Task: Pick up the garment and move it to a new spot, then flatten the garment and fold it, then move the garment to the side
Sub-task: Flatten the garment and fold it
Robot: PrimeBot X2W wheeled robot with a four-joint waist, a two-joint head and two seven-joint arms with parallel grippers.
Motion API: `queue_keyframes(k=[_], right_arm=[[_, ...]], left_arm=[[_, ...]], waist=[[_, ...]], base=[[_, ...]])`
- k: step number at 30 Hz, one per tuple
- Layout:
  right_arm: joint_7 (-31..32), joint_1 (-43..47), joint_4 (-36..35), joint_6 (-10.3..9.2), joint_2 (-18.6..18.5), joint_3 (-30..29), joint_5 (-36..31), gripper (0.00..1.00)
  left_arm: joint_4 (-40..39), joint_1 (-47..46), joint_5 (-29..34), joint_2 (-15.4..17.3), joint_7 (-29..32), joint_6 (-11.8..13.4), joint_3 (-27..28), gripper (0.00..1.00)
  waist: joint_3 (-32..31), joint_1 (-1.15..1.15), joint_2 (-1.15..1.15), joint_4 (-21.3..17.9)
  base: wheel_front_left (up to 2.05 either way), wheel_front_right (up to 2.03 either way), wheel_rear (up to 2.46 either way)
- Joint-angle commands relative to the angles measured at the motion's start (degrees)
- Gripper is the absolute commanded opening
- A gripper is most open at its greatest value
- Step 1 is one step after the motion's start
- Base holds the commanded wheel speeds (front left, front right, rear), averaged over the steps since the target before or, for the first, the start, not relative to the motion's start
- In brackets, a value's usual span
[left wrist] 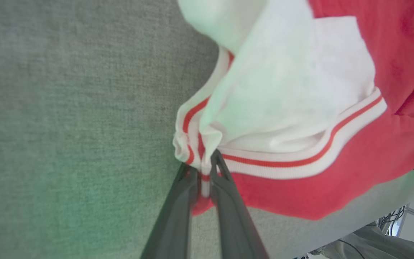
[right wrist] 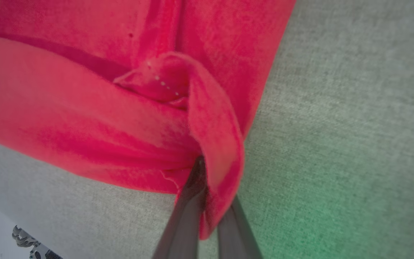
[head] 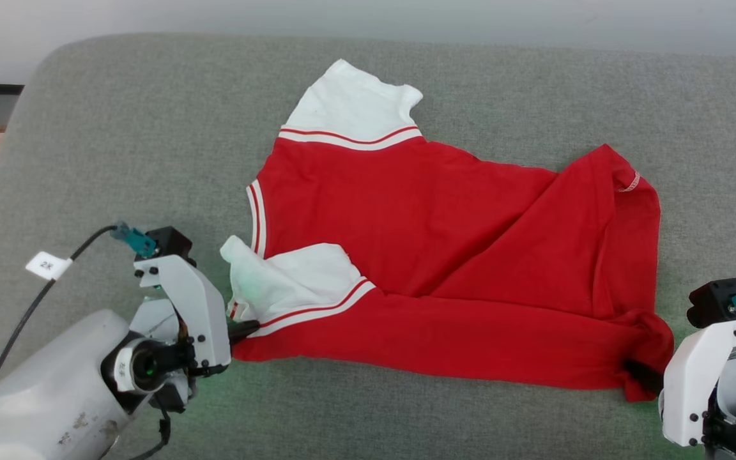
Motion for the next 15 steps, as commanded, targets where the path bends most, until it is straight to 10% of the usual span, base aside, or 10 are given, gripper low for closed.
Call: queue_keyframes(k=[1, 15], right_arm=[[1.1, 0.9, 1.9, -0.09, -0.3, 0.8, 0.4, 0.00], [5.3, 5.6, -3.6, -0.09, -7.8, -3.0, 3.1, 0.00]], left_arm=[[0.3, 1.4, -0.1, 0.2, 0.0, 0.0, -0.3, 0.00], [-9.8, 5.1, 0.0, 6.8, 2.0, 4.3, -1.2, 0.00]], waist=[[-0.3, 0.00, 0.00, 0.1], [-4.7, 0.00, 0.00, 1.1]], base=[[0.00, 0.00, 0.00], [0.00, 0.00, 0.00]])
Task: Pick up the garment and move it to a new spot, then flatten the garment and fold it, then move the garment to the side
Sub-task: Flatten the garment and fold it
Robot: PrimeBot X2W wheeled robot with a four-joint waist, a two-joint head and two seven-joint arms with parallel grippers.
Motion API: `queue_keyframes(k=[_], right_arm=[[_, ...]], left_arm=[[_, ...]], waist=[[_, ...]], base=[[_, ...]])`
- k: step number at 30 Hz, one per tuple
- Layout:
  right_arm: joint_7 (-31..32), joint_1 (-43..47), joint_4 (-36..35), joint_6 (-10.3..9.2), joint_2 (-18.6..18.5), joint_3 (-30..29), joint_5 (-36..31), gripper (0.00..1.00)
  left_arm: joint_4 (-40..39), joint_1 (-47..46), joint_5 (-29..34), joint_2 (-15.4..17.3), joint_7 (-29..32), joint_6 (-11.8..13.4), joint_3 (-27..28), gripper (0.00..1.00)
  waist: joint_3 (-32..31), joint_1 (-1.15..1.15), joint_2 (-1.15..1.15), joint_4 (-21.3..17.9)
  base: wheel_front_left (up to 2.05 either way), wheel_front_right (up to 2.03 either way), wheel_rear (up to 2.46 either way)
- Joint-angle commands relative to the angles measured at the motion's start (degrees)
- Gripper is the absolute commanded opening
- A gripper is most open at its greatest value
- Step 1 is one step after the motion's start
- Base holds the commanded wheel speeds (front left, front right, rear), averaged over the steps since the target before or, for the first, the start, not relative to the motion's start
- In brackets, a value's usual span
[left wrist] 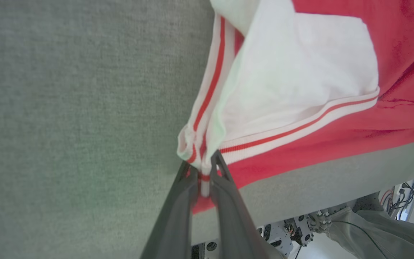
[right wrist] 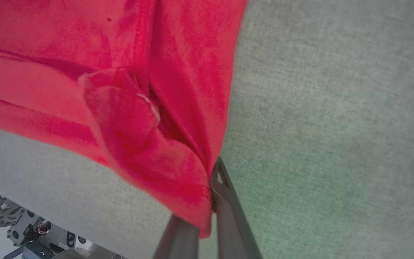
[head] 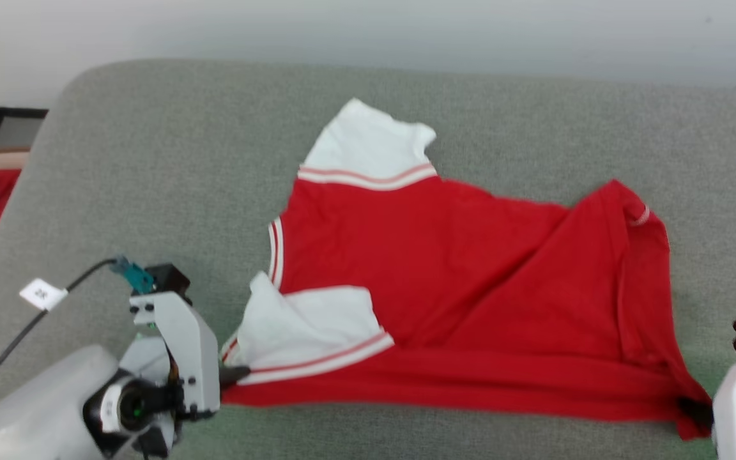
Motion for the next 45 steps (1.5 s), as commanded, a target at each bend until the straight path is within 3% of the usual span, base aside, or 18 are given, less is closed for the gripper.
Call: queue_keyframes(k=[1, 9, 15, 16, 17, 18, 19, 20, 36, 45], right_arm=[[0.9, 2.0, -0.5, -0.11, -1.1, -1.3, 0.1, 0.00], [3.0, 6.7, -2.8, -0.11, -1.0, -4.1, -0.2, 0.00], [3.7, 8.2, -3.2, -0.10, 0.5, -4.5, -1.1, 0.00], [3.6, 8.2, -3.2, -0.10, 0.7, -4.5, -1.2, 0.00], [3.6, 8.1, -3.3, -0.10, 0.9, -4.6, -1.4, 0.15], [3.9, 8.0, -3.4, -0.10, 1.1, -4.7, -1.4, 0.38], [4.0, 8.1, -3.6, -0.10, 1.3, -4.8, -1.6, 0.80], [4.1, 8.3, -3.8, -0.10, 1.6, -5.1, -1.7, 1.00], [4.1, 9.8, -11.7, -0.09, 5.9, -8.7, -2.3, 1.00], [-7.7, 6.9, -17.0, -0.10, 6.7, -6.0, -3.8, 1.00]], left_arm=[[-1.8, 1.5, 0.5, 1.7, 0.3, 1.5, -0.4, 0.00], [-11.7, 6.5, 0.9, 4.7, -0.9, 6.1, -2.1, 0.00], [-13.8, 8.6, 0.4, 5.4, -1.8, 7.2, -2.4, 0.00], [-13.7, 8.6, 0.7, 5.5, -2.2, 7.3, -2.3, 0.18], [-13.7, 8.6, 1.0, 5.6, -2.4, 7.2, -2.3, 0.43], [-13.8, 8.6, 1.3, 5.6, -2.6, 6.9, -2.3, 0.93], [-13.9, 8.6, 1.3, 5.7, -2.7, 6.8, -2.2, 1.00], [-14.1, 8.4, 1.6, 5.8, -2.8, 6.7, -2.2, 1.00], [-18.7, 1.8, 4.6, 11.1, -1.2, 7.8, 0.6, 1.00], [-13.4, -8.2, 9.8, 8.6, -2.5, 5.3, 3.5, 1.00]], waist=[[-1.5, 0.00, 0.00, 0.2], [-3.7, 0.00, 0.00, 0.1], [-4.4, 0.00, 0.00, 0.1], [-4.5, 0.00, 0.00, 0.1], [-4.6, 0.00, 0.00, 0.0], [-4.7, 0.00, 0.00, -0.1], [-4.7, 0.00, 0.00, -0.2], [-4.8, 0.00, 0.00, -0.2], [-4.7, 0.00, 0.00, -3.1], [-1.8, 0.00, 0.00, -6.8]], base=[[0.00, 0.00, 0.00], [0.00, 0.00, 0.00], [0.00, 0.00, 0.00], [0.00, 0.00, 0.00], [0.00, 0.00, 0.00], [0.00, 0.00, 0.00], [0.00, 0.00, 0.00], [0.00, 0.00, 0.00], [0.00, 0.00, 0.00], [0.00, 0.00, 0.00]])
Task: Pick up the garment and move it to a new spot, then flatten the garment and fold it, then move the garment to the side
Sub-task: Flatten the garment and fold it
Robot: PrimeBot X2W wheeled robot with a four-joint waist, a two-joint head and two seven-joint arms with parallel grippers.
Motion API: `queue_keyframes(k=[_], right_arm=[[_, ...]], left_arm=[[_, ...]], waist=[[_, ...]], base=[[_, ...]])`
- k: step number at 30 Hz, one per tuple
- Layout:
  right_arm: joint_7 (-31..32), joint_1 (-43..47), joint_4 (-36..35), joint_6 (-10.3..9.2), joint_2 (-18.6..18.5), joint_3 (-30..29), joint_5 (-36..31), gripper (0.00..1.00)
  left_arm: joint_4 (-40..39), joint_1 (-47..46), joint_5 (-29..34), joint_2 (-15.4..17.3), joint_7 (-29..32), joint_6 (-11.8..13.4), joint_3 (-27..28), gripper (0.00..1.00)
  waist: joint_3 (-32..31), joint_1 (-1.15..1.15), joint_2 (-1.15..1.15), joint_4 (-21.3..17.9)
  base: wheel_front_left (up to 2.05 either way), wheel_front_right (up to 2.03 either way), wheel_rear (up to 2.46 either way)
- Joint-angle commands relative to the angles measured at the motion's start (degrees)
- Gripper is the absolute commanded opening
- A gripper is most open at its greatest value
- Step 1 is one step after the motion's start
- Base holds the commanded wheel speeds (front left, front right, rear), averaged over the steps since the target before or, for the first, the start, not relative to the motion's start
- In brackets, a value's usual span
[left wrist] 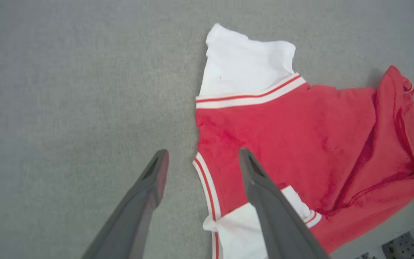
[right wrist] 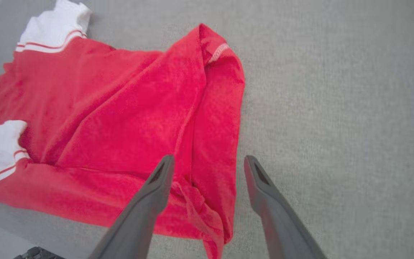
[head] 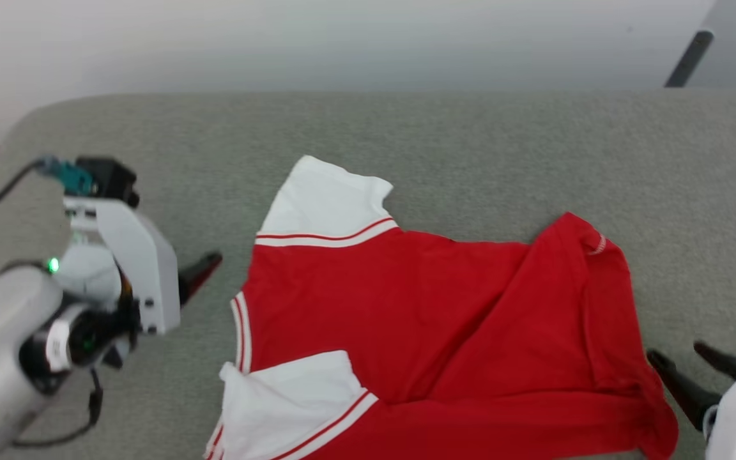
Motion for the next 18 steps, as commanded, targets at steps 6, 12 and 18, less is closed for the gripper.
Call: queue_keyframes(k=[6, 12, 18], right_arm=[[-11.6, -3.0, -0.5, -0.06, -0.4, 3.4, -1.5, 1.00], [-16.6, -4.6, 0.2, -0.06, -0.4, 5.6, -0.8, 1.00], [-19.0, -5.9, 0.8, -0.06, 0.0, 6.8, -0.4, 1.00]], left_arm=[[7.7, -6.5, 4.4, -3.0, -1.0, -5.0, 0.1, 1.00], [15.4, -12.2, 6.7, -5.6, -0.6, -8.7, 0.2, 1.00], [22.6, -17.4, 9.0, -9.1, -2.5, -13.0, 0.5, 1.00]], waist=[[4.2, 0.00, 0.00, -4.3], [8.3, 0.00, 0.00, -6.9], [11.9, 0.00, 0.00, -8.5]], base=[[0.00, 0.00, 0.00], [0.00, 0.00, 0.00], [0.00, 0.00, 0.00]])
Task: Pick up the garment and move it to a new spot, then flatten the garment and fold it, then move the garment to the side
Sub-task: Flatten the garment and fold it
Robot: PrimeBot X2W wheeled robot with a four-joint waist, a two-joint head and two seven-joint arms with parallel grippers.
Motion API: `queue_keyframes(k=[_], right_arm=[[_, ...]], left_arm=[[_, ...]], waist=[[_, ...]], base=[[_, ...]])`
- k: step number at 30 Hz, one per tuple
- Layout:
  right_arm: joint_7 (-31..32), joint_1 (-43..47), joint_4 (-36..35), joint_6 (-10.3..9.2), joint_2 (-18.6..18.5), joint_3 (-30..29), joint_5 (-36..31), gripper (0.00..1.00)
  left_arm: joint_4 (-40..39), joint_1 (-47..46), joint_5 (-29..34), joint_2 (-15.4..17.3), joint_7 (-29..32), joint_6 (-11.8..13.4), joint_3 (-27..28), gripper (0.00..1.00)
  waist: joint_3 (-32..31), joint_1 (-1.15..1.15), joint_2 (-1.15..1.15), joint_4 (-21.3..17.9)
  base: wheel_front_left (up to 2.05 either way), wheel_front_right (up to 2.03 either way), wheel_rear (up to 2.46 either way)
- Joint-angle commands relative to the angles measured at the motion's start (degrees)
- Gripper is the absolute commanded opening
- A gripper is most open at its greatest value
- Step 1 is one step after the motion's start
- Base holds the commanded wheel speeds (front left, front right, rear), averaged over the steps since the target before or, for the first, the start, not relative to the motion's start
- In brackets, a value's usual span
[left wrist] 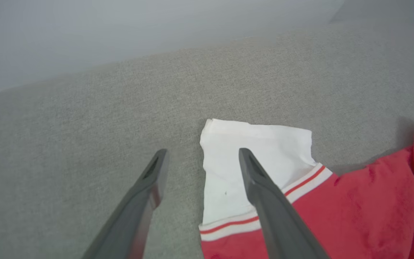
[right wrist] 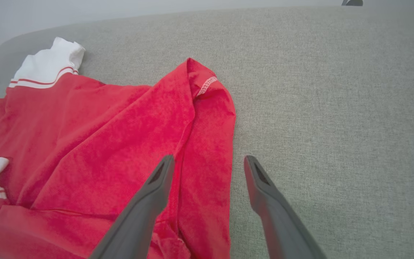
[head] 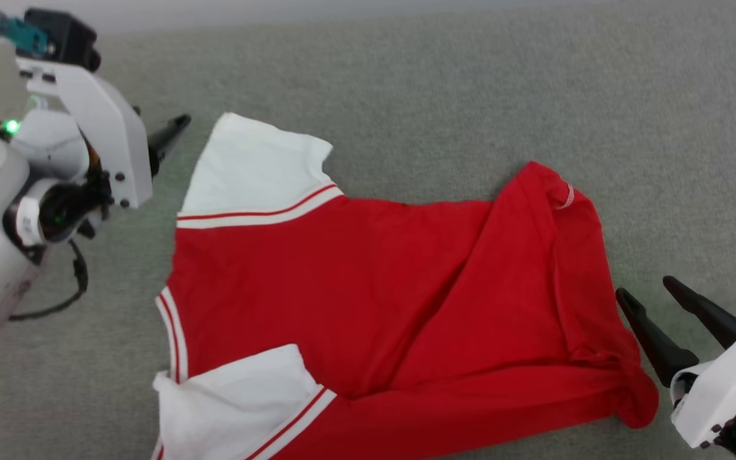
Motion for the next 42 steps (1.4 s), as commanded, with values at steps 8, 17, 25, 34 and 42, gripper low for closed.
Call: queue_keyframes(k=[8, 17, 25, 34, 42], right_arm=[[-1.9, -1.5, 1.4, -0.06, 0.3, 1.4, 0.4, 1.00], [-1.7, -3.1, 2.2, -0.06, -0.2, 2.6, 1.4, 1.00], [-0.6, -4.0, 2.4, -0.06, -0.6, 2.8, 1.9, 1.00], [2.4, -5.0, 2.6, -0.06, -0.6, 2.9, 2.7, 1.00], [7.2, -7.6, 0.3, -0.06, 0.1, 2.6, 4.0, 1.00]], left_arm=[[7.8, -3.9, 2.9, -3.9, -0.6, -4.6, -1.7, 1.00], [17.4, -6.7, 5.4, -7.6, 1.5, -7.5, -4.6, 1.00], [26.0, -7.7, 5.7, -12.0, 4.8, -8.8, -6.7, 1.00], [34.3, -8.5, 4.1, -17.2, 11.4, -10.0, -7.9, 0.00], [37.0, -11.3, 3.9, -19.2, 12.2, -11.3, -8.0, 0.00]], waist=[[4.8, 0.00, 0.00, -3.0], [6.2, 0.00, 0.00, -3.5], [7.2, 0.00, 0.00, -3.6], [8.1, 0.00, 0.00, -3.8], [8.0, 0.00, 0.00, -3.1]], base=[[0.00, 0.00, 0.00], [0.00, 0.00, 0.00], [0.00, 0.00, 0.00], [0.00, 0.00, 0.00], [0.00, 0.00, 0.00]])
